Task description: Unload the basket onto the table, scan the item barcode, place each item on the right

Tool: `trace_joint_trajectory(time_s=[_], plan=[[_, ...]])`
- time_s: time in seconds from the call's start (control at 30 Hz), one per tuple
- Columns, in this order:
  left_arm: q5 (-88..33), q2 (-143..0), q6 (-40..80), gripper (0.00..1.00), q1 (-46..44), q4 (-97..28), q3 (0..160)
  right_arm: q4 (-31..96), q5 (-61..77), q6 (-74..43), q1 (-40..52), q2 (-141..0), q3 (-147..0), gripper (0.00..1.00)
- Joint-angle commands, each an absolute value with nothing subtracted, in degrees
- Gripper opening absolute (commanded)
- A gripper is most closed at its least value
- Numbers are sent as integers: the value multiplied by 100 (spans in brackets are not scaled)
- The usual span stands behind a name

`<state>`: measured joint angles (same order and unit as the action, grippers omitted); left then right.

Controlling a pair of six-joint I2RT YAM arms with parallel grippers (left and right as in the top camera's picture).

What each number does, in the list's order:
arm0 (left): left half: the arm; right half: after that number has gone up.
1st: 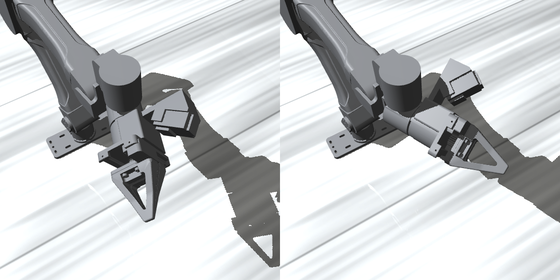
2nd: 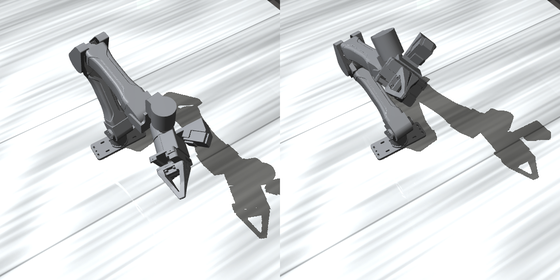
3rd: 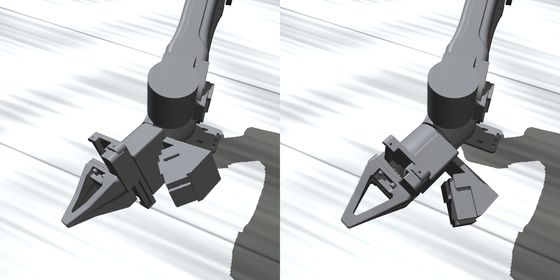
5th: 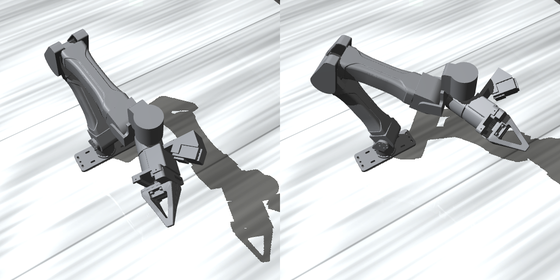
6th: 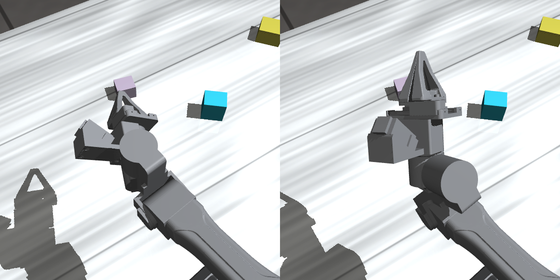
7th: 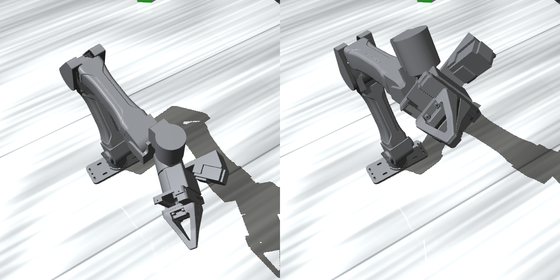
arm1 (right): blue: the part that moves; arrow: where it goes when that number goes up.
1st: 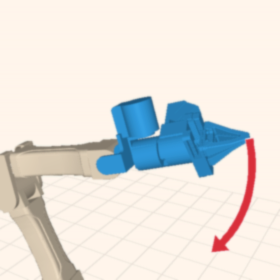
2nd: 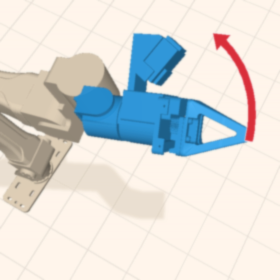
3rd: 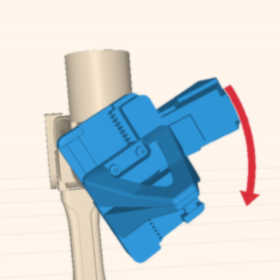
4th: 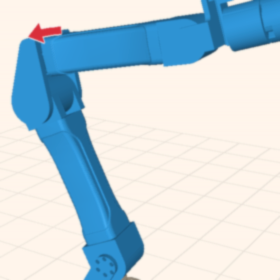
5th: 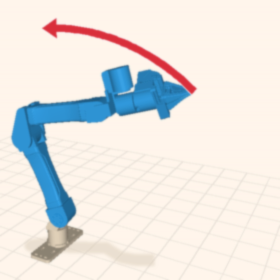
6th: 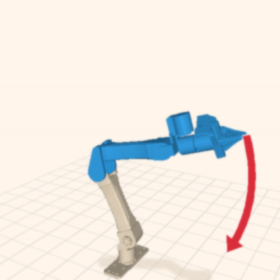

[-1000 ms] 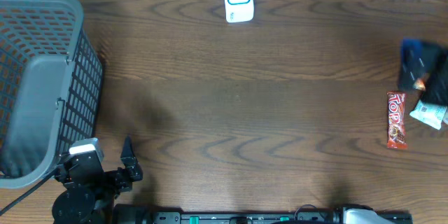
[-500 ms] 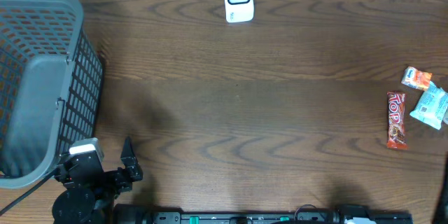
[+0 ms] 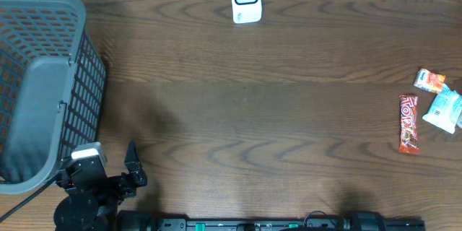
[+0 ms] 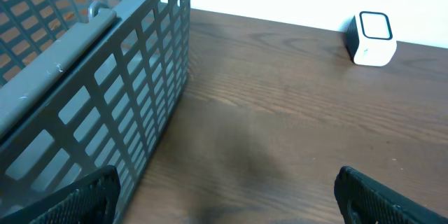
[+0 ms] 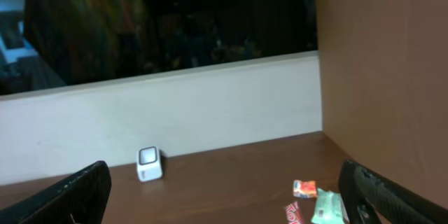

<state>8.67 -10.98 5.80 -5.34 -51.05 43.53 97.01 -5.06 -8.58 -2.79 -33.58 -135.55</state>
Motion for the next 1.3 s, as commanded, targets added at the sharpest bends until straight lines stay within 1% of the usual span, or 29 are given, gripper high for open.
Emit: trace_joint_trajectory(time_s=[0.0,0.2,0.3,0.33,0.5,0.87,1.03,1.27], plan=[[812,-1072,587,98,-515,-5098,4348,9712,-821,-893,-231,-2985,-12984,99],[812,-1072,587,98,-515,-5100,4351,9603,-956,-897,-237,-2233,-11524,99],[812,-1072,587,98,-515,-5100,4348,9144,-956,-897,-235,-1870,-10728,99],[812,-1072,587,98,-515,-5100,4351,8687,-956,-897,-235,-1619,-10167,99],[812,-1072,587,98,-515,-5100,4348,7113,-956,-897,-237,-976,-8523,99],[812,-1072,587,98,-515,-5100,4348,3802,-956,-993,-235,-172,-5227,99],[812,-1072,587,98,-515,-5100,4348,2571,-956,-1431,-235,-54,-3986,99],[812,-1072,587,98,-515,-5100,4348,1177,-958,-2517,-235,-36,-2561,99]])
